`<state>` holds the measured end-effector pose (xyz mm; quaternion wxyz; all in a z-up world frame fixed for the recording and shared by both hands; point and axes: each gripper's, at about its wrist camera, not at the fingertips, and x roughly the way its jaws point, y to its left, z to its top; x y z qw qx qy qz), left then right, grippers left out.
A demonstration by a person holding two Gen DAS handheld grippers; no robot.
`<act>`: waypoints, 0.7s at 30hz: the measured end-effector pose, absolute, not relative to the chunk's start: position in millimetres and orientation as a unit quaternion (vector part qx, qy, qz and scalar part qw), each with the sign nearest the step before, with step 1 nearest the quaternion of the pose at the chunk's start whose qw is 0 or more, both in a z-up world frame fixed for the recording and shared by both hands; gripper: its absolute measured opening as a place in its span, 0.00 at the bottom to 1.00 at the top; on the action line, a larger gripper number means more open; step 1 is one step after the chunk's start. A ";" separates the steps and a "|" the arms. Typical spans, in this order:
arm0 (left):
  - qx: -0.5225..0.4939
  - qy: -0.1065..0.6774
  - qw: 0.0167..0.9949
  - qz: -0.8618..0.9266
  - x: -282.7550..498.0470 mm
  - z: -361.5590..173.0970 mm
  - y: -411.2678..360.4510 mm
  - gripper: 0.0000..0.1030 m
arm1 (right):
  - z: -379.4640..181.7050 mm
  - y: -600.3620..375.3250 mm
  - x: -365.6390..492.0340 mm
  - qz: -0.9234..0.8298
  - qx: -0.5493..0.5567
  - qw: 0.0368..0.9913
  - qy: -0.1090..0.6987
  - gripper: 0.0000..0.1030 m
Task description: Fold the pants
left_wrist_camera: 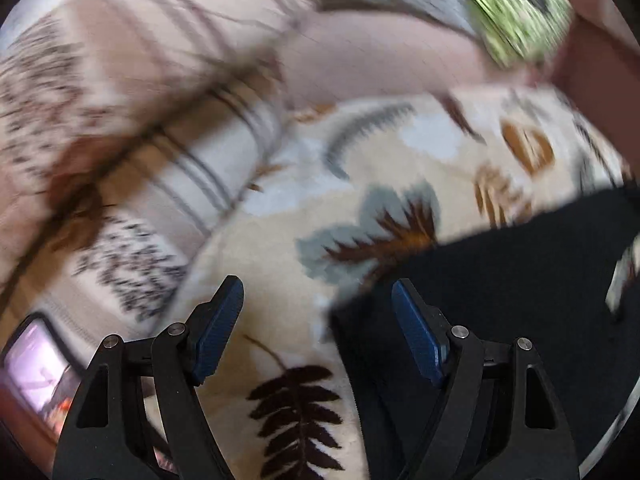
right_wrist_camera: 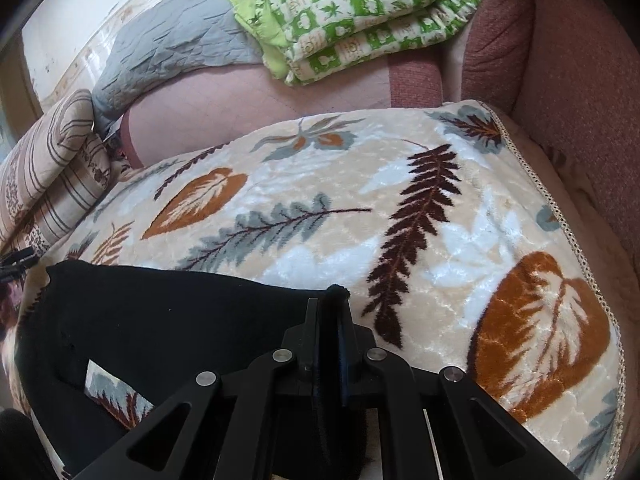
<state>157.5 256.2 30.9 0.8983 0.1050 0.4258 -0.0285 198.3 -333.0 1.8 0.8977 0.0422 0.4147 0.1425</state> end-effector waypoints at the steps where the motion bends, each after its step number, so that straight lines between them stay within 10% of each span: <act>1: 0.124 0.426 0.896 -0.034 158.9 22.8 253.1 0.75 | 1.6 -331.7 198.0 0.143 0.040 0.898 0.415 0.06; 9: 0.123 0.449 0.882 -0.078 167.9 5.1 252.3 0.75 | -0.4 -329.4 198.6 0.141 0.032 0.897 0.417 0.06; 13: 0.117 0.467 0.871 -0.102 173.1 -0.7 248.8 0.55 | -1.1 -328.8 197.9 0.139 0.031 0.897 0.418 0.06; 17: 0.096 0.479 0.866 -0.107 177.6 -1.7 251.1 0.08 | -0.8 -328.8 197.5 0.137 0.031 0.898 0.417 0.06; 21: 0.096 0.480 0.866 -0.101 172.3 4.4 249.1 0.04 | 2.9 -331.7 195.5 0.131 0.030 0.902 0.410 0.06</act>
